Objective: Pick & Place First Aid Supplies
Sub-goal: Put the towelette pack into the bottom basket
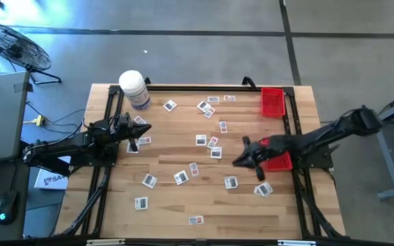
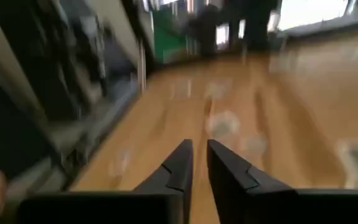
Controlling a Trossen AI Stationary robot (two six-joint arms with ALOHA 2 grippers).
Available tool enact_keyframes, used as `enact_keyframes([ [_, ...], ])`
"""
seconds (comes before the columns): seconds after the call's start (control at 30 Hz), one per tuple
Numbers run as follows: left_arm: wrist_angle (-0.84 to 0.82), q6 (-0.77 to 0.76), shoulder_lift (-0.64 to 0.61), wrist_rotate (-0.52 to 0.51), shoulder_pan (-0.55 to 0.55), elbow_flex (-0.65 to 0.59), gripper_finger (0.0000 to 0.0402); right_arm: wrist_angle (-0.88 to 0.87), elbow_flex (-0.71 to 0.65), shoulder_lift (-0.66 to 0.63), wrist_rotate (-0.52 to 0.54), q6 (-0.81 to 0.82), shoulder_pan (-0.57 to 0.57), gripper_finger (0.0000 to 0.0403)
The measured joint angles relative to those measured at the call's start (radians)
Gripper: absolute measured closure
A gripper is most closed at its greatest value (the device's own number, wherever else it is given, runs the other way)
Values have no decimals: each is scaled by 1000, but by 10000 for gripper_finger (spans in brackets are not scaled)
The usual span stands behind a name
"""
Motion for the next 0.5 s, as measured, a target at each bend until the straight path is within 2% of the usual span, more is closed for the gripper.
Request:
enact_keyframes([
  [0.23,0,0,0,0,0,0,401,-344,154,182,43,-19,65,309],
  [0.5,0,0,0,0,0,0,401,-381,267,412,17,-52,61,307],
])
